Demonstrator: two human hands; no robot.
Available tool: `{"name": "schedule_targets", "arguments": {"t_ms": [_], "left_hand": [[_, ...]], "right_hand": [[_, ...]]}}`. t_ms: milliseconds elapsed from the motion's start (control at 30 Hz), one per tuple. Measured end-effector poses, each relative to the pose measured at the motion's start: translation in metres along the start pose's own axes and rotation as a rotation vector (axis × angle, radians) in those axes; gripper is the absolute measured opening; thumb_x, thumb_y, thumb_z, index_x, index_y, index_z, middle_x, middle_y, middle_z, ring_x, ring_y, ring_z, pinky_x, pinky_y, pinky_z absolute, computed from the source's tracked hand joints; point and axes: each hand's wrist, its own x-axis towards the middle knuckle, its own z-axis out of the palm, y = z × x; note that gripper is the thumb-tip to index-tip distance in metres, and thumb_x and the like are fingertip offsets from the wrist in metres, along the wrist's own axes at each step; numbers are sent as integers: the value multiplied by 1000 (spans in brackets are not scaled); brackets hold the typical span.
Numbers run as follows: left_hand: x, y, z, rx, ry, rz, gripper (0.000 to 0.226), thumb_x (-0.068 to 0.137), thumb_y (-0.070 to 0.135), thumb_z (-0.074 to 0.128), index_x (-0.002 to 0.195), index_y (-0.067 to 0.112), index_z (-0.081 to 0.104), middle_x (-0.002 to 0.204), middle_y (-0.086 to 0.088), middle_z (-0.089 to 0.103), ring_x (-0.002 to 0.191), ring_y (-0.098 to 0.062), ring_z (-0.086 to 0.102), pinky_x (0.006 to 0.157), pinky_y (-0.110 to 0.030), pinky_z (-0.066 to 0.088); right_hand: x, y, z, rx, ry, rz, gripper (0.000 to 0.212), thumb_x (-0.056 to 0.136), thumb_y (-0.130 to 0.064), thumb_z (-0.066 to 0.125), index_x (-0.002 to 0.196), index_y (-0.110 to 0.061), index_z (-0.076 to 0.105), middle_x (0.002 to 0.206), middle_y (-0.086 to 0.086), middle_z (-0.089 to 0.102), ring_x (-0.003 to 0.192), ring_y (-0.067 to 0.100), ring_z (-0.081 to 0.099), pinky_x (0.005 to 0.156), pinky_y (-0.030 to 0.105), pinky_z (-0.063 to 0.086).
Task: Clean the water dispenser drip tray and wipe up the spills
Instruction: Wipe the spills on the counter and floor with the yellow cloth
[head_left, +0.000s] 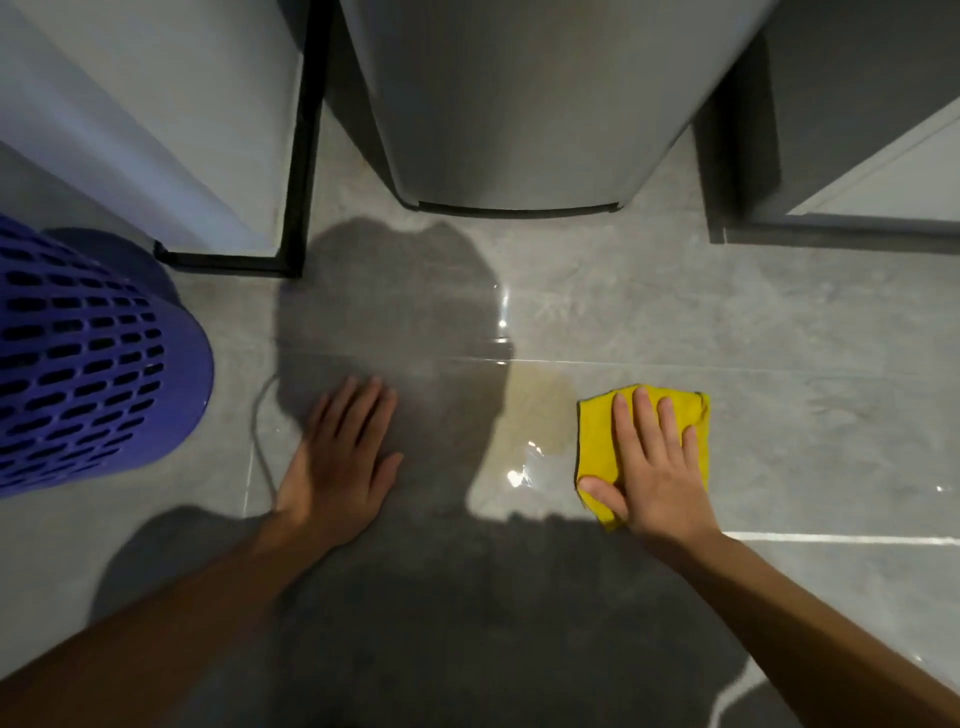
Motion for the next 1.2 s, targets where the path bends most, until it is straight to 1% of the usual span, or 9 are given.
{"name": "schedule_targets", "arguments": {"t_ms": [133,200,400,500,633,767,900,1033,1200], "left_hand": [[2,3,-1,-13,32,-27,66,93,37,51,147,0,54,152,-24,52,141,-49,47,117,-62,32],[2,1,1,8,19,-25,67,93,38,51,149,2,52,154,-23,51,142,-47,46,118,-61,32],[-2,-6,10,71,-6,-14,70,97,42,48,157,8,41,162,-17,42,150,-41,36,122,-59,26],[-3,-8,11,119,-22,-10,71,98,44,47,160,10,36,165,-15,38,152,-39,34,124,-57,24],[-4,-8,10,127,-9,-8,71,97,43,50,159,10,37,165,-14,37,152,-37,34,124,-55,25],[-3,-6,5,109,-10,-10,72,97,42,52,159,9,37,165,-15,37,152,-37,34,124,-55,25],[-3,-8,6,71,-8,-19,70,97,41,51,158,9,40,164,-14,39,152,-36,34,125,-54,25],[-4,-9,6,53,3,-16,69,97,39,50,158,8,40,164,-14,40,151,-36,36,125,-53,25],[-5,-8,1,14,-8,-18,66,98,34,48,159,8,38,165,-13,38,152,-36,36,123,-55,29]], "right_hand": [[44,-4,-12,-113,-116,-46,112,77,-87,3,162,-15,-4,170,8,-13,157,39,-7,122,62,3],[78,-11,-17,-169,-118,-134,106,80,-84,0,161,-17,-13,168,6,-21,156,38,-15,123,62,-2],[79,-6,-5,-384,17,-446,91,95,-74,29,159,-10,30,166,17,25,152,44,24,116,66,30],[23,-14,22,-278,33,-285,91,90,-70,43,157,-10,37,165,17,31,152,43,25,114,67,32],[-46,-77,64,-90,-11,90,97,89,-71,42,162,-10,22,167,18,24,154,44,18,118,65,17],[-11,-147,57,50,-13,283,99,90,-75,36,162,-8,20,168,20,21,153,46,18,119,67,17],[57,-159,28,35,37,409,100,91,-80,27,163,-11,15,170,17,15,155,43,16,120,64,19],[105,-126,8,82,-15,277,101,90,-80,24,163,-18,-8,172,9,-10,157,37,-10,123,63,-2],[168,-88,-34,-171,-163,-253,100,86,-83,12,162,-24,-15,170,3,-21,156,34,-17,124,63,-4]]}}
